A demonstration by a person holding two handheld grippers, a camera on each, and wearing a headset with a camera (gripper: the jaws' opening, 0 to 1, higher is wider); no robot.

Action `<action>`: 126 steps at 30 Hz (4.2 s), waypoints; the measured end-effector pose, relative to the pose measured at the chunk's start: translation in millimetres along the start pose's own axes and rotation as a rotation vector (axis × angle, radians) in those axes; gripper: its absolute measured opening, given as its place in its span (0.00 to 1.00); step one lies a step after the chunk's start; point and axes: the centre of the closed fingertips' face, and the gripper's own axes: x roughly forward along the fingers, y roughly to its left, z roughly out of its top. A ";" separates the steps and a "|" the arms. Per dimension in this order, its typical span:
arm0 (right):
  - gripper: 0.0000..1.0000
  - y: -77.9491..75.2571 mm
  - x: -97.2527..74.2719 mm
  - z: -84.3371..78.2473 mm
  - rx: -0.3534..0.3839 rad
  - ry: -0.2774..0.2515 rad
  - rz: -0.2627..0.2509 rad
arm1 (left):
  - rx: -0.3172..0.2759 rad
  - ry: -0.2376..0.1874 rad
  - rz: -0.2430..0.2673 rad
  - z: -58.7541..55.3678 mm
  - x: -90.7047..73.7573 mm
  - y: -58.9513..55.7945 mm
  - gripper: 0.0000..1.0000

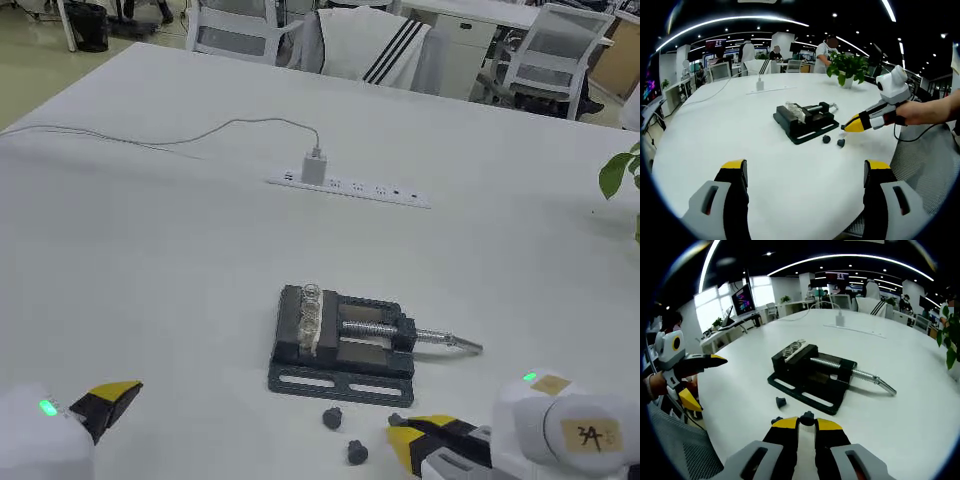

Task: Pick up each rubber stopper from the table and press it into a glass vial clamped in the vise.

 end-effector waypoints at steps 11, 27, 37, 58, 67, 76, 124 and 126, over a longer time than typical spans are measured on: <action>0.07 8.4 -25.9 41.2 -0.080 -0.026 0.130 | 0.183 -0.012 -0.085 19.5 13.5 -11.8 0.88; 0.07 55.0 -51.2 61.9 -0.295 0.075 0.355 | 0.597 -0.050 -0.217 52.7 33.5 -40.6 0.68; 0.07 74.7 -52.3 55.5 -0.322 0.152 0.441 | 0.862 -0.054 -0.324 54.7 39.4 -69.9 0.40; 0.07 88.5 -48.1 42.4 -0.270 0.225 0.514 | 1.092 -0.077 -0.437 53.2 43.0 -101.3 0.10; 0.07 87.6 -47.0 39.2 -0.271 0.232 0.517 | 1.108 -0.073 -0.448 51.3 42.8 -103.0 0.06; 0.08 85.7 -46.2 37.0 -0.265 0.231 0.520 | 1.065 -0.073 -0.458 49.1 44.3 -103.6 0.05; 0.09 90.8 -52.0 32.7 -0.890 0.134 0.565 | 0.510 -0.080 -0.554 43.9 40.8 -104.6 0.04; 0.08 90.8 -52.2 32.6 -0.891 0.134 0.567 | 0.509 -0.081 -0.555 44.8 41.2 -105.5 0.04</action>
